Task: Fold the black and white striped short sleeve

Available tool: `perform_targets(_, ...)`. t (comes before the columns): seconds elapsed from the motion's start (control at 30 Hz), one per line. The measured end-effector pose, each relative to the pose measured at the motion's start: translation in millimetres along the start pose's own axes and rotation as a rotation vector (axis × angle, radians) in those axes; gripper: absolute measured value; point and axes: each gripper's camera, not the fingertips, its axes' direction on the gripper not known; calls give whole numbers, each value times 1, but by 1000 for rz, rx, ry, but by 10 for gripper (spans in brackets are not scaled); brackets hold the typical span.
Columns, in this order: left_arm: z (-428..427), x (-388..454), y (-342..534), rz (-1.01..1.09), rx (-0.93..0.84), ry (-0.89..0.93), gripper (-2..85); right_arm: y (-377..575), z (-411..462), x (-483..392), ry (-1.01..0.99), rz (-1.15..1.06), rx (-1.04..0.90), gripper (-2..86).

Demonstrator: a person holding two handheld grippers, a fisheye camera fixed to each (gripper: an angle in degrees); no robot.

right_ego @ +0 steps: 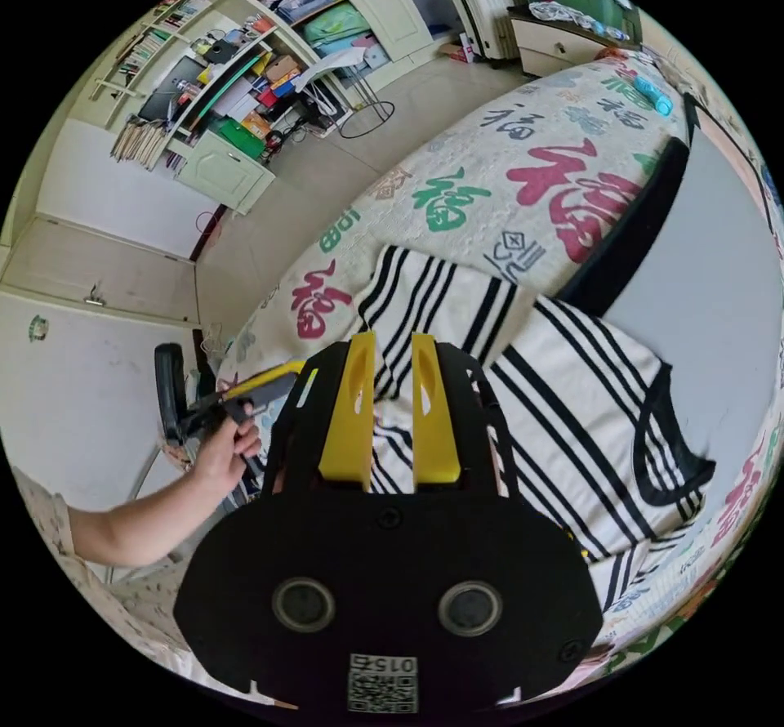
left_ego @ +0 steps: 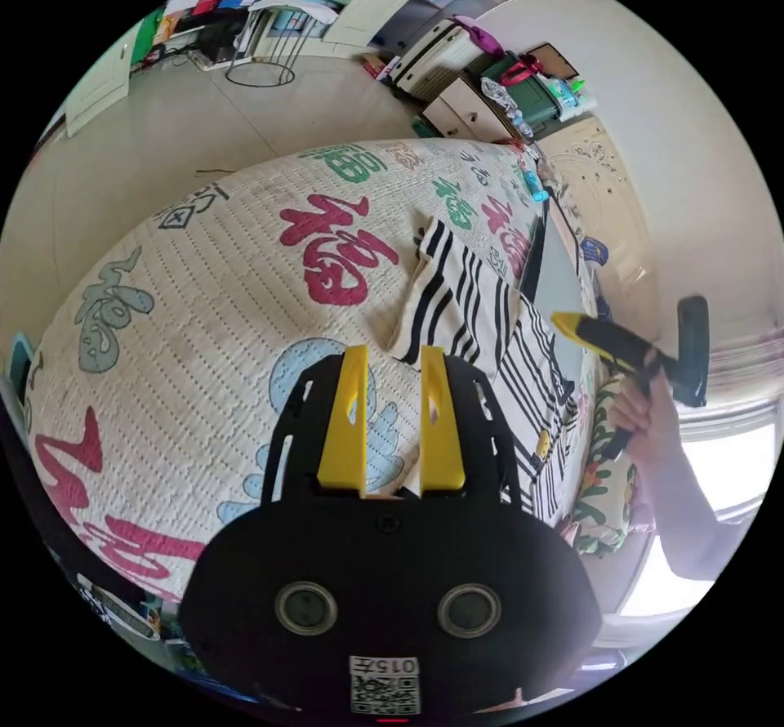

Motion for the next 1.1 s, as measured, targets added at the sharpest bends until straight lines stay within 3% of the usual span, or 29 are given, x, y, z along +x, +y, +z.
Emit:
perform_targets(0.17,24,-24,-9,40,-80,91,83,-126,93,-17,95,24,-103,88)
perform_targets(0.4,10,-45,-2,34,-65,64,23,-192,190,-29,291,20,-252,87)
perform_targets(0.7,-32,-2,9,233,35,3,-5,-201,167,5,334,13,-180,3)
perform_targets(0.87,-41,43,20,326,80,-51,-6,-191,134,29,238,23,-171,51)
perform_targets(1.1,-22,75,28,339,54,-31,-7,-208,157,2,182,-15,-220,105)
